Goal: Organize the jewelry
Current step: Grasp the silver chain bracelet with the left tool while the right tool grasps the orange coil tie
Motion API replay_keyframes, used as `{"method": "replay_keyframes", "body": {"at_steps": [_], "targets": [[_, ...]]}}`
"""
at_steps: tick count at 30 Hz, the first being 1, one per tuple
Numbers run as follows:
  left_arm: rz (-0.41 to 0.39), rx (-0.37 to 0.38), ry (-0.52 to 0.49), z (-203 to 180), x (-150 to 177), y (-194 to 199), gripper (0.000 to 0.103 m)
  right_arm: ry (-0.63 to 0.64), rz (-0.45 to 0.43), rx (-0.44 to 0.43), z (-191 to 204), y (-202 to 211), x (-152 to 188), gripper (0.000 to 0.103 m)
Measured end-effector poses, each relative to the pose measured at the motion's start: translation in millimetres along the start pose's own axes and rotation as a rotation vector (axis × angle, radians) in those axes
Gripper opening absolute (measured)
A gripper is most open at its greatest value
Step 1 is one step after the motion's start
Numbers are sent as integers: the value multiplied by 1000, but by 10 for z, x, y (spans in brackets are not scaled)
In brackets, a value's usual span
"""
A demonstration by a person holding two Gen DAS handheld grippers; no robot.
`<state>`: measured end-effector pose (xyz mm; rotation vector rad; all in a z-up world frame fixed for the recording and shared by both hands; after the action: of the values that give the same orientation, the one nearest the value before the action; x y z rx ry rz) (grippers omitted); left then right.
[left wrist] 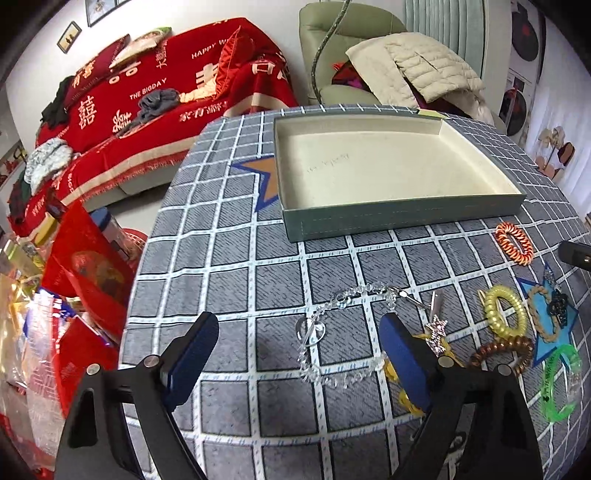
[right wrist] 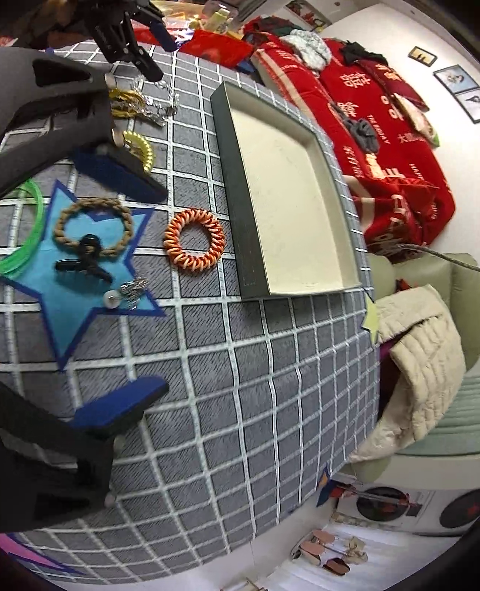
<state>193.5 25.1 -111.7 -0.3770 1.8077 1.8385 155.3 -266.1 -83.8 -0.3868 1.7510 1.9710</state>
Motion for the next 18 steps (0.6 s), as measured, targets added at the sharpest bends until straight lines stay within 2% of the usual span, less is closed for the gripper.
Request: {"method": "replay_keyframes", "body": {"at_steps": [2, 7, 8, 11, 14, 16, 18], "targets": [[18, 2, -3, -17, 4, -61, 103, 13, 25, 4, 23, -133, -45, 81], [48, 11, -7, -47, 24, -166, 102, 39, 62, 14, 56, -363, -131, 73], [51, 19, -5, -46, 33, -183, 96, 47, 78, 21, 66, -418, -139, 71], [50, 34, 11, -41, 26, -189, 96, 60, 76, 1, 107, -460, -175, 68], [40, 63, 11, -82, 47, -159, 84, 104, 88, 11, 166, -499, -184, 67], [33, 72, -11, -135, 48, -140, 76, 160, 99, 49, 225, -536, -177, 67], [29, 94, -31, -196, 51, -117, 54, 203, 92, 68, 290, -541, -152, 65]]}}
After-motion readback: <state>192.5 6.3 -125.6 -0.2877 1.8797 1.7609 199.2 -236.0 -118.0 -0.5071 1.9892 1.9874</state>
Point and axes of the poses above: each gripper's, at about its wrist camera, not at the fingertips, and y roughly against the way its jaws point, z to its left, x to its underside, the point moved 6 cm from there along -y, roughly the way its jaws point, and after that the axes turned 3 degrees about z, right-handed, at the moved point
